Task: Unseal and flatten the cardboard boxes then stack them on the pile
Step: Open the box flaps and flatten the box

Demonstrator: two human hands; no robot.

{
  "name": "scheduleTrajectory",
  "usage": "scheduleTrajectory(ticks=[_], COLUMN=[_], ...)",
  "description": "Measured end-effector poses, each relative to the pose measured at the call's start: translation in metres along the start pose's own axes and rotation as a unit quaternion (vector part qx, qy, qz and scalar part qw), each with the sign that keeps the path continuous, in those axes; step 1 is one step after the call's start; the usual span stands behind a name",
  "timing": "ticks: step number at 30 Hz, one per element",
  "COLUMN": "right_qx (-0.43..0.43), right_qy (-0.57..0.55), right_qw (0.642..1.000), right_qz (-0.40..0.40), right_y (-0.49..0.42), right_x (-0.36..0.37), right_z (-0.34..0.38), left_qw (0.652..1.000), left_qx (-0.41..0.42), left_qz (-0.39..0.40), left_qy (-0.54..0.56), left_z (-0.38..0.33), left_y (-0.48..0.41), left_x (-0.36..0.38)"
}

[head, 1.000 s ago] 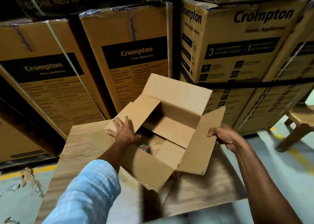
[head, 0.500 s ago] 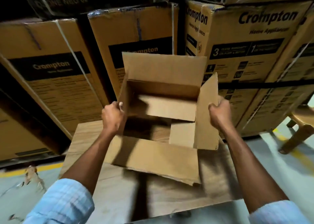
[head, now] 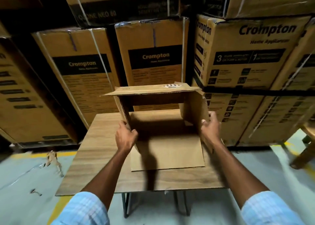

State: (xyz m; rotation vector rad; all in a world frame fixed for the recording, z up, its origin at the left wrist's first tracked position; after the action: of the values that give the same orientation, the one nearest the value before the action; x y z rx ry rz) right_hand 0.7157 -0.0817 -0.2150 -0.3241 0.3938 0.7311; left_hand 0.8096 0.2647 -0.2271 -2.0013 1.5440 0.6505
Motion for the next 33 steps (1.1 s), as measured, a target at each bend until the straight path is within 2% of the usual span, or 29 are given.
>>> scheduleTrajectory(ticks=[2,5,7,9,14,18,21,26,31,33], right_qx=[0.011,0.012,0.007,0.017,0.006,-0.084,-0.194,-0.216,-0.18,-0.185], right_qy=[0.021,0.03,0.03,0.029,0.1,0.181,0.296,0.367,0.446,0.486], right_qw=[1.0,0.999,0.999,0.998,0.992,0.977,0.932,0.899,0.845,0.809], right_qz=[-0.019,-0.027,-0.032,-0.044,-0.075,-0.076,-0.076,0.103,0.233,0.274], right_y=[0.009,0.02,0.024,0.027,0.048,0.071,0.074,0.076,0.078,0.085], right_x=[0.003,-0.002,-0.008,-0.012,-0.004,0.006,0.017,0.055,0.074,0.082], right_z=[-0.008,-0.006,-0.006,-0.007,-0.018,-0.018,-0.024,-0.046,-0.084,-0.097], left_qw=[1.0,0.996,0.982,0.948,0.867,0.831,0.849,0.846,0.795,0.78], left_qx=[-0.024,-0.021,0.047,0.121,0.282,0.396,0.379,0.284,0.295,0.307], left_qz=[-0.011,-0.079,-0.143,-0.198,-0.221,-0.115,0.02,0.141,0.206,0.255], left_qy=[-0.006,-0.021,-0.111,-0.219,-0.346,-0.374,-0.368,-0.429,-0.488,-0.483], left_z=[-0.003,-0.006,-0.007,-0.007,-0.005,-0.004,0.035,0.123,0.151,0.152], left_y=[0.014,0.016,0.002,-0.011,-0.026,-0.041,-0.038,-0.011,0.001,0.001], left_x=[-0.004,-0.026,-0.042,-0.062,-0.099,-0.095,-0.069,-0.033,-0.011,-0.003])
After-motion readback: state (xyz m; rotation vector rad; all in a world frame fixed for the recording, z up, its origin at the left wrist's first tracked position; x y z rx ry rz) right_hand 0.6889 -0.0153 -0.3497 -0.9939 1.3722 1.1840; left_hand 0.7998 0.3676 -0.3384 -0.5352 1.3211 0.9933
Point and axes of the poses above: each hand's wrist, its own y-axis away from the middle knuckle, its own x-axis out of the palm, z = x × y, the point moved 3 cm from there along -y, towards the middle knuckle, and after that the axes turned 1 degree about -z, right-handed, at the moved point
